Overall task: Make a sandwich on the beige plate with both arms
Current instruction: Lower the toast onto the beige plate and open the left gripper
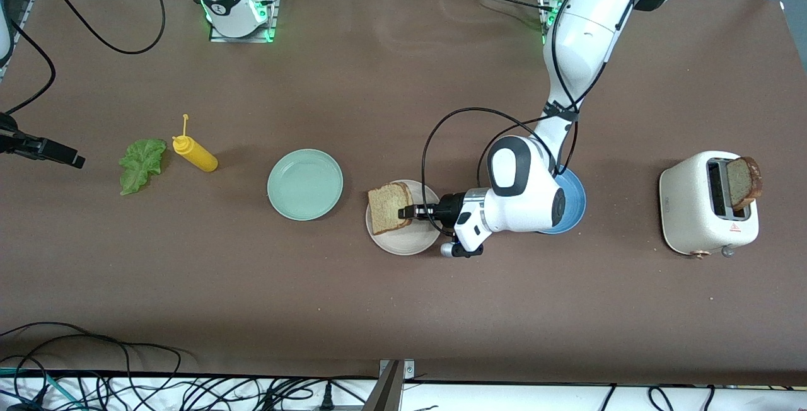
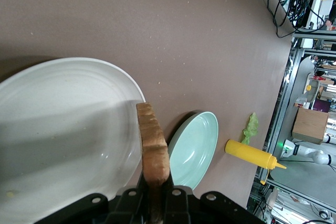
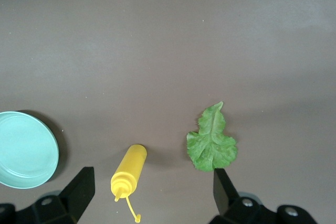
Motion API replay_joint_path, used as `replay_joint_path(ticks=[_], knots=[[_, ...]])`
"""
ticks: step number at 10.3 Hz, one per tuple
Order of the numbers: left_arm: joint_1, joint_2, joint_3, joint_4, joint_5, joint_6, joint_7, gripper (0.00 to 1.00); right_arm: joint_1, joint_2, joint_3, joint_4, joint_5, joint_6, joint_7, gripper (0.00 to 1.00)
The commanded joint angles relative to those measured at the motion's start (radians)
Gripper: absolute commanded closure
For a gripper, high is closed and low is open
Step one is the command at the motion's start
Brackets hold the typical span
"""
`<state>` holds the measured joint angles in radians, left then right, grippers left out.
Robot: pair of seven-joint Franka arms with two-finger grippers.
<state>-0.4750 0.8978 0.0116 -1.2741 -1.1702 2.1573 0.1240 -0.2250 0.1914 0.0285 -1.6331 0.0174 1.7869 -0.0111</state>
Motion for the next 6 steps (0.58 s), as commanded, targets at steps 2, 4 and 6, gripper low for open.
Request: replay_joint_path(ticks=[2, 4, 6], knots=[[-0.005, 0.030, 0.010, 0.028, -0.039, 0.001, 0.032, 1.00, -0.011, 0.000, 0.005, 0.009, 0.009, -0.015, -0.015, 0.00], [-0.007, 0.038, 0.010, 0.021, -0.028, 0.001, 0.034, 0.27, -0.011, 0.000, 0.005, 0.009, 0.009, -0.015, -0.015, 0.00], [-0.019, 0.044, 0.014, 0.012, -0.028, 0.004, 0.062, 0.00, -0.011, 0.000, 0.005, 0.009, 0.009, -0.015, -0.015, 0.00]])
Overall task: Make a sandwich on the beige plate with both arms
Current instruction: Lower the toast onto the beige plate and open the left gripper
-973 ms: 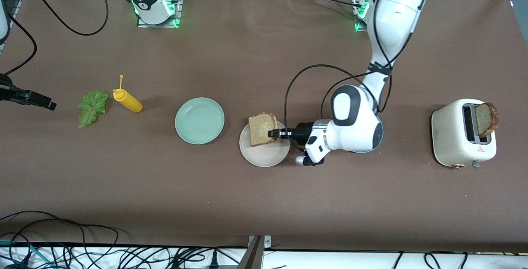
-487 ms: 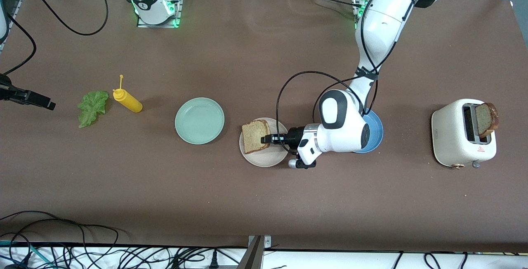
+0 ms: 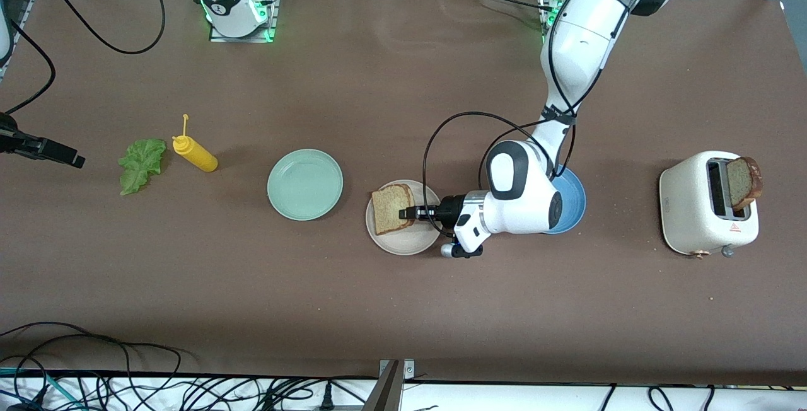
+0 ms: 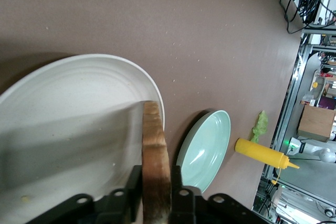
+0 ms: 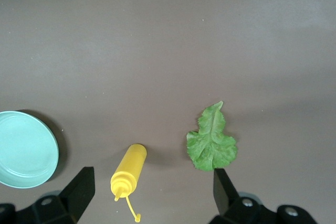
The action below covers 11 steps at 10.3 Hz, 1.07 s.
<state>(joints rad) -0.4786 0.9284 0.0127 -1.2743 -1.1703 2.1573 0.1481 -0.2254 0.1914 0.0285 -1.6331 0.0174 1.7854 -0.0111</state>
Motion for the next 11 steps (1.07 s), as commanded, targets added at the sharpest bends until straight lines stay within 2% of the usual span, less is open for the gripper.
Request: replay_joint_path(ticks=[1, 5, 7, 11], knots=[[-0.014, 0.012, 0.015, 0.012, -0.014, 0.004, 0.038, 0.00, -0.011, 0.000, 0.005, 0.009, 0.009, -0.014, -0.015, 0.00], [0.009, 0.001, 0.023, -0.008, 0.055, -0.002, 0.018, 0.00, -0.011, -0.001, 0.005, 0.010, 0.009, -0.014, -0.015, 0.00], [0.020, -0.012, 0.029, -0.008, 0.160, -0.011, 0.005, 0.00, -0.018, 0.000, 0.005, 0.010, 0.009, -0.014, -0.015, 0.00], [0.074, -0.033, 0.030, -0.002, 0.256, -0.118, -0.005, 0.00, -0.078, 0.022, 0.005, 0.013, 0.004, -0.008, -0.097, 0.00]])
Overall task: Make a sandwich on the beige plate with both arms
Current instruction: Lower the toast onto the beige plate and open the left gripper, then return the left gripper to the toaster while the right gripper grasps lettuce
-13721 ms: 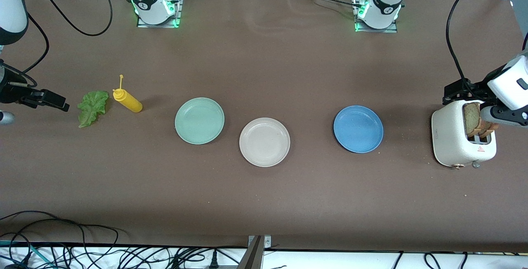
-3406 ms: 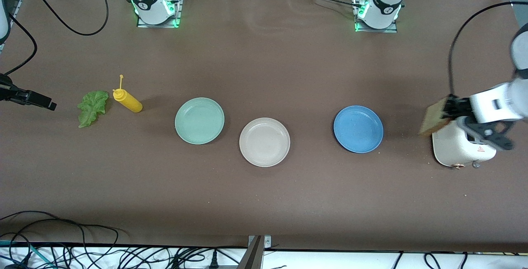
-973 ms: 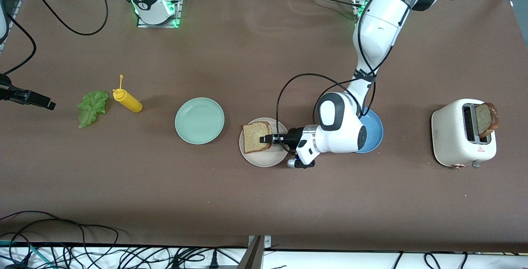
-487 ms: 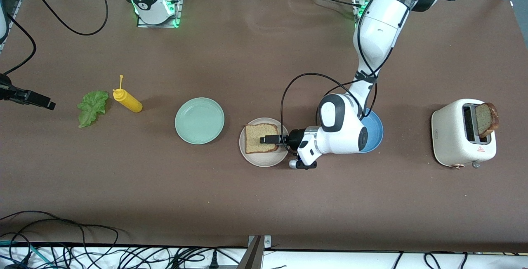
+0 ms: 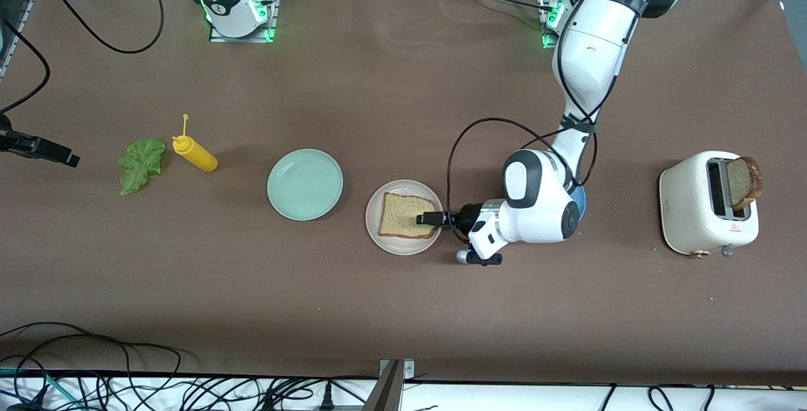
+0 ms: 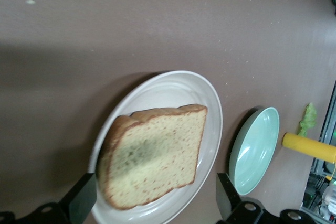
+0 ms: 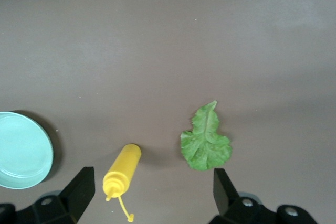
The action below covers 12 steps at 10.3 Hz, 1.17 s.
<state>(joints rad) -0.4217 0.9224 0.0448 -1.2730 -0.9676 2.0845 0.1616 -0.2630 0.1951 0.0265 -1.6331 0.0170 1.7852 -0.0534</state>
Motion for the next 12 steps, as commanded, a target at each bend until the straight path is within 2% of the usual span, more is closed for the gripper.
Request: replay_joint_path(ticks=[1, 2, 3, 4, 5, 6, 7, 9, 10, 12], knots=[[0.029, -0.033, 0.000, -0.002, 0.055, -0.073, -0.019, 0.00, -0.083, 0.033, 0.007, 0.015, 0.003, -0.003, -0.098, 0.00], [0.040, -0.040, 0.006, 0.000, 0.073, -0.087, -0.021, 0.00, -0.123, 0.055, 0.007, 0.015, 0.001, 0.002, -0.130, 0.00], [0.046, -0.066, 0.006, -0.003, 0.146, -0.098, -0.043, 0.00, -0.157, 0.081, 0.007, 0.015, 0.000, 0.003, -0.144, 0.00], [0.069, -0.085, 0.007, -0.005, 0.185, -0.104, -0.135, 0.00, -0.160, 0.101, 0.007, 0.009, -0.024, 0.041, -0.144, 0.00], [0.076, -0.112, 0.010, -0.003, 0.289, -0.115, -0.183, 0.00, -0.162, 0.143, 0.007, 0.001, -0.040, 0.093, -0.144, 0.00], [0.078, -0.141, 0.009, -0.002, 0.449, -0.144, -0.209, 0.00, -0.160, 0.192, 0.007, -0.004, -0.040, 0.127, -0.141, 0.00], [0.078, -0.167, 0.007, -0.002, 0.578, -0.193, -0.223, 0.00, -0.159, 0.237, 0.007, -0.034, -0.040, 0.199, -0.131, 0.00], [0.104, -0.215, 0.018, -0.002, 0.694, -0.312, -0.223, 0.00, -0.156, 0.271, 0.009, -0.149, -0.037, 0.357, -0.102, 0.00], [0.130, -0.247, 0.020, -0.002, 0.737, -0.370, -0.223, 0.00, -0.150, 0.270, 0.010, -0.201, -0.037, 0.399, -0.041, 0.00], [0.223, -0.306, 0.020, 0.001, 0.815, -0.463, -0.214, 0.00, -0.118, 0.271, 0.013, -0.260, -0.039, 0.396, 0.088, 0.00]])
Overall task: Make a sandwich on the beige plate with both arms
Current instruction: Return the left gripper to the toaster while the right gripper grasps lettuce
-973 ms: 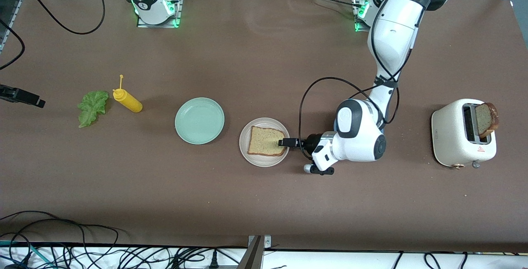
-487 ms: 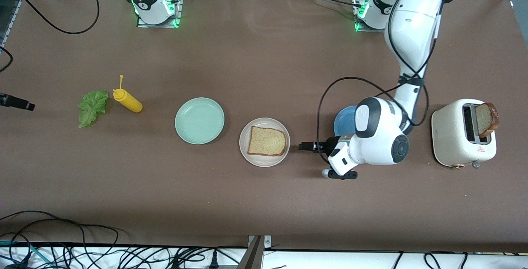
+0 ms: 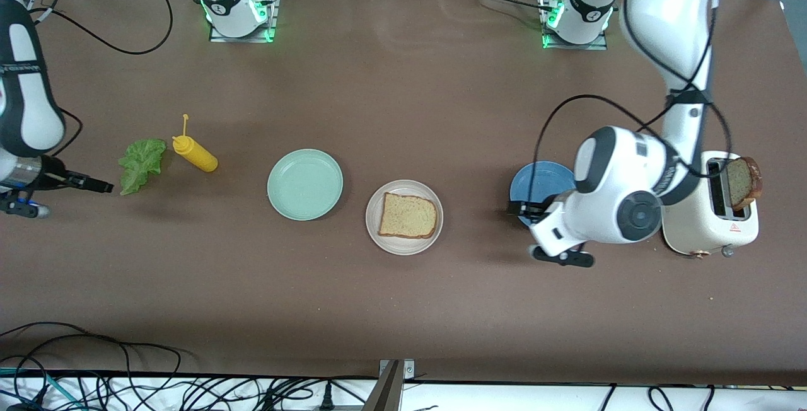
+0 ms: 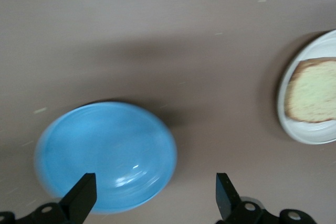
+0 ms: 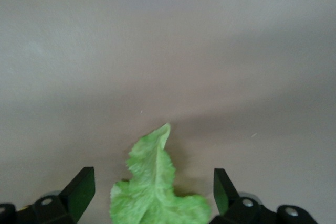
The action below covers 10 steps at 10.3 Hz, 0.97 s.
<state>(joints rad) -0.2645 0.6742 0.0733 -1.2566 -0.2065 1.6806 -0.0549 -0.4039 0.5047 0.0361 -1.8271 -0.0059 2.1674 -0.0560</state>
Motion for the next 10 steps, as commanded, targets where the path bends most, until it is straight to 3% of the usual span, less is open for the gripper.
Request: replay_joint_path(ticks=[1, 3, 6, 10], knots=[[0.129, -0.077, -0.009, -0.012, 0.059, -0.074, 0.004, 0.00, 0.034, -0.037, 0.004, -0.089, -0.016, 0.014, 0.143, 0.00], [0.244, -0.109, -0.009, -0.010, 0.096, -0.079, 0.009, 0.00, 0.040, -0.032, 0.004, -0.110, -0.017, 0.011, 0.182, 0.00], [0.295, -0.149, -0.004, -0.004, 0.274, -0.085, 0.010, 0.00, 0.039, -0.009, -0.002, -0.124, -0.019, 0.008, 0.182, 0.00], [0.355, -0.154, 0.026, -0.003, 0.274, -0.113, 0.264, 0.00, 0.039, -0.011, -0.022, -0.118, -0.132, 0.003, 0.218, 0.00]])
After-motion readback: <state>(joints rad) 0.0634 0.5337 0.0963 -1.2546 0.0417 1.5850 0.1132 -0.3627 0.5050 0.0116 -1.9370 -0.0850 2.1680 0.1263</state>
